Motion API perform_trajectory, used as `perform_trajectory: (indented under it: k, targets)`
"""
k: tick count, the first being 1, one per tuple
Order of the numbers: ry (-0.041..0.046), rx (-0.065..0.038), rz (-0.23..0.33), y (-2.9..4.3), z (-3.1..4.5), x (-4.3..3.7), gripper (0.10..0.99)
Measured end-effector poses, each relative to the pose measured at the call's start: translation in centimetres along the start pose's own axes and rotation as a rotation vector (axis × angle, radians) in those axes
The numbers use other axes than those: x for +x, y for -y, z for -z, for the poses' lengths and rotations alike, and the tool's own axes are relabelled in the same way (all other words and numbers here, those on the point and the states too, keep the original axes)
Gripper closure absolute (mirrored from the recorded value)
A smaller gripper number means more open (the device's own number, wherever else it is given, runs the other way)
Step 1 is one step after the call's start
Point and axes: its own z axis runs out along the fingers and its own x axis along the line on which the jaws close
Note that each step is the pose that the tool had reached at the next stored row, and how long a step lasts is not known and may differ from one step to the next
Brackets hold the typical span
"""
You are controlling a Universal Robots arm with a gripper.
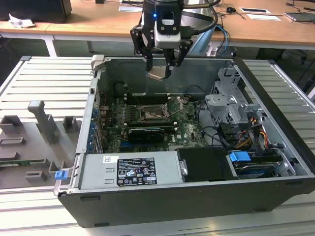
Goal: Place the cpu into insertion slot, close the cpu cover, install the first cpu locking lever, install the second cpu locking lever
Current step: 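Place the cpu into insertion slot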
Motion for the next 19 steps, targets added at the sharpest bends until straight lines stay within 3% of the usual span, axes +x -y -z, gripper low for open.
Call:
perform_trajectory:
  k: [19]
  targets:
    - [0.0045, -0.001, -0.059, 0.05, -0.58, -0.01, 0.553]
